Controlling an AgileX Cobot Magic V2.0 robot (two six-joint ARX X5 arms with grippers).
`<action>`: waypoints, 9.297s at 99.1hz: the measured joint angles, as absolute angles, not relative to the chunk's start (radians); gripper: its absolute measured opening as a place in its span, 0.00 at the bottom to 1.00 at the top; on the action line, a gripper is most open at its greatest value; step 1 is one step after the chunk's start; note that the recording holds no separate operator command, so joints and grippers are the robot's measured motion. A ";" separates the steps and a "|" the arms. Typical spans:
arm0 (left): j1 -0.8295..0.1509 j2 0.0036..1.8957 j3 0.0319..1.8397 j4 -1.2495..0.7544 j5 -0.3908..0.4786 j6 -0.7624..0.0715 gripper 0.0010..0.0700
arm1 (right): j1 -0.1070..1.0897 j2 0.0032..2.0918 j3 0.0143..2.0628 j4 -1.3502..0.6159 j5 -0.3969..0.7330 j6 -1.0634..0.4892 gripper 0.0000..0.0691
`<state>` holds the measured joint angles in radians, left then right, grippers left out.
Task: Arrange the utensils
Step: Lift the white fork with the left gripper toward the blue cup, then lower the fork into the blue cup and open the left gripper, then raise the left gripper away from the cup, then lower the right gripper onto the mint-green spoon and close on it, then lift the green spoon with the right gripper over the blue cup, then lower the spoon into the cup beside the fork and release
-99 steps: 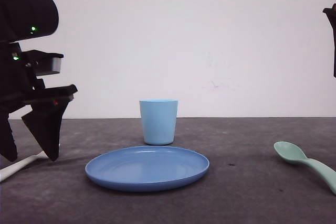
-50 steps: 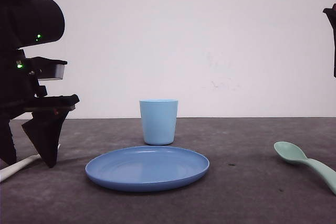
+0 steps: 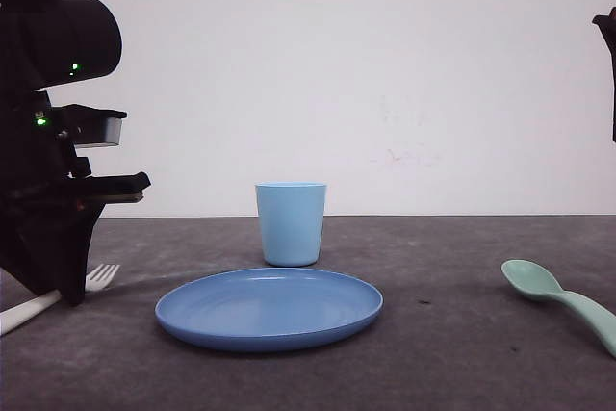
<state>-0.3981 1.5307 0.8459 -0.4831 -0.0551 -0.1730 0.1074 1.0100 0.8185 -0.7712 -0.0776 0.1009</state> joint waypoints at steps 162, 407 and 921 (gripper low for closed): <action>-0.465 1.423 0.848 0.535 0.210 -0.135 0.05 | 0.107 1.010 0.818 -0.775 -0.078 0.101 0.98; -0.451 1.639 0.911 0.659 0.212 -0.011 0.32 | 0.139 1.010 0.818 -0.765 -0.078 0.119 0.98; 0.021 0.648 0.584 -0.300 0.209 -0.068 0.32 | 0.602 1.927 1.134 0.681 -0.104 -0.136 0.10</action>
<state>0.0212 0.6479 0.5838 -0.2996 0.2089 -0.0677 0.6022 1.9270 1.1336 0.6807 -0.1036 -0.1356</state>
